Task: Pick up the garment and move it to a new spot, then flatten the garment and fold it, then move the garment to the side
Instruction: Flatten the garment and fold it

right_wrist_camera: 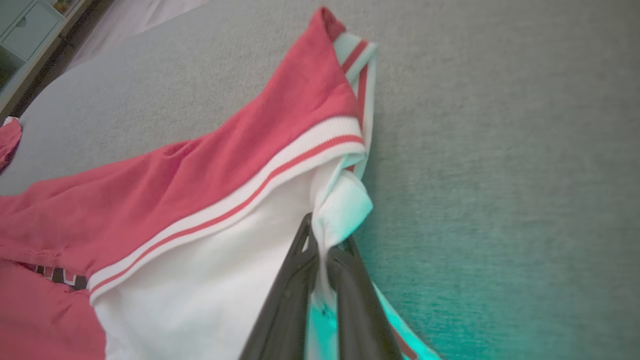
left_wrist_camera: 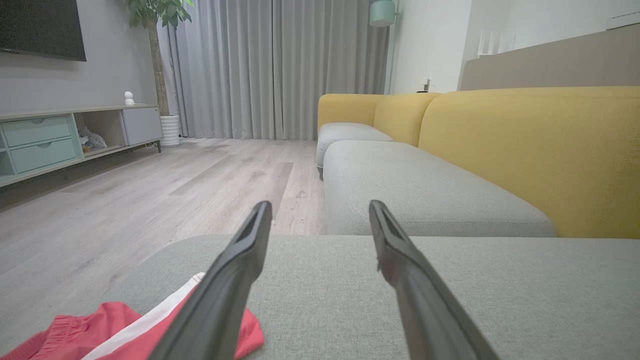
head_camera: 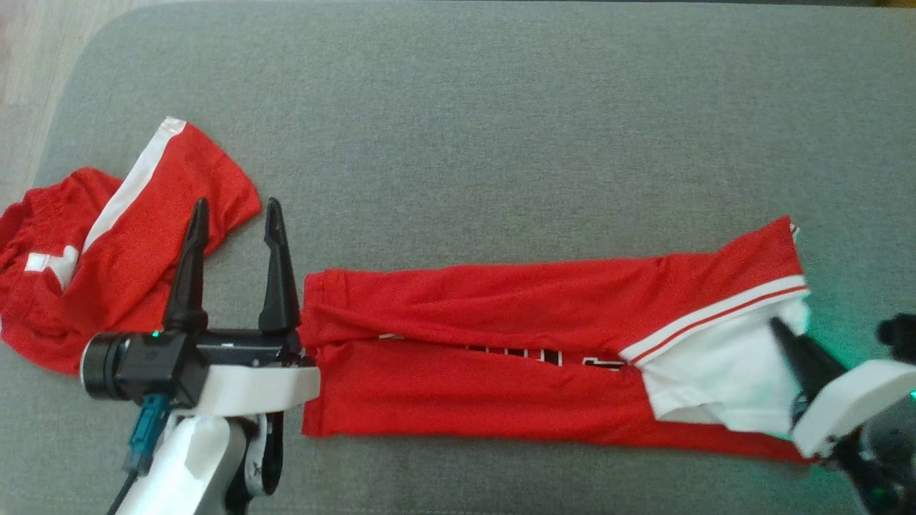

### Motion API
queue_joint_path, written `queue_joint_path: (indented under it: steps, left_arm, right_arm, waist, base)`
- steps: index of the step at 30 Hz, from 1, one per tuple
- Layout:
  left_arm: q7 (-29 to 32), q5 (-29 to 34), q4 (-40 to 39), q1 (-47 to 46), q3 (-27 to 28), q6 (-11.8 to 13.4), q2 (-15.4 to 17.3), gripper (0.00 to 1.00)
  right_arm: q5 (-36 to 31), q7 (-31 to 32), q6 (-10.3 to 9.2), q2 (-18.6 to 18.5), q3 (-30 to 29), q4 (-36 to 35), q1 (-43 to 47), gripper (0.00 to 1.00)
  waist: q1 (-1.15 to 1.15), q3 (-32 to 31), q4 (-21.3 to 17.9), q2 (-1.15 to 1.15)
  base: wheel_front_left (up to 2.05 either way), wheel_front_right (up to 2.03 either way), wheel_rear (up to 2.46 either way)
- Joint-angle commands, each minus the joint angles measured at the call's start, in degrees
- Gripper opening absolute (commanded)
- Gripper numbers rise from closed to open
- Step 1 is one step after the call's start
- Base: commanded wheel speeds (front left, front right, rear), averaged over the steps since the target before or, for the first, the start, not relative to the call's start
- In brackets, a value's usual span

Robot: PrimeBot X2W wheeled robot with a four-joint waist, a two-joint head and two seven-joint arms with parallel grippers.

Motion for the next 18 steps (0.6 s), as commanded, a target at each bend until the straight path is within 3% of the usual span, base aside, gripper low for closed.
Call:
queue_joint_path:
  steps: [1,11,18]
  left_arm:
    - [-0.47,0.62,-1.45,-0.65,2.71,-0.12,0.78,1.00]
    - [-0.52,1.03,-1.14,0.55,3.86,-0.96,0.30,1.00]
    - [-0.53,1.20,-1.09,0.98,4.74,-1.33,0.32,1.00]
  right_arm:
    - [-0.31,-0.59,-0.04,-2.62,-0.45,-2.16,0.66,0.00]
    - [-1.54,-0.46,-0.04,-6.48,-12.64,-3.31,2.82,0.00]
    - [-3.66,5.67,-0.04,-4.49,-9.49,-14.62,0.34,0.00]
  waist:
    - [0.00,-0.22,-0.30,0.00]
    - [0.00,-1.51,-2.48,0.00]
    - [0.00,-2.27,-3.87,0.00]
  base:
    - [0.00,0.00,0.00]
    - [0.00,0.00,0.00]
    - [0.00,0.00,0.00]
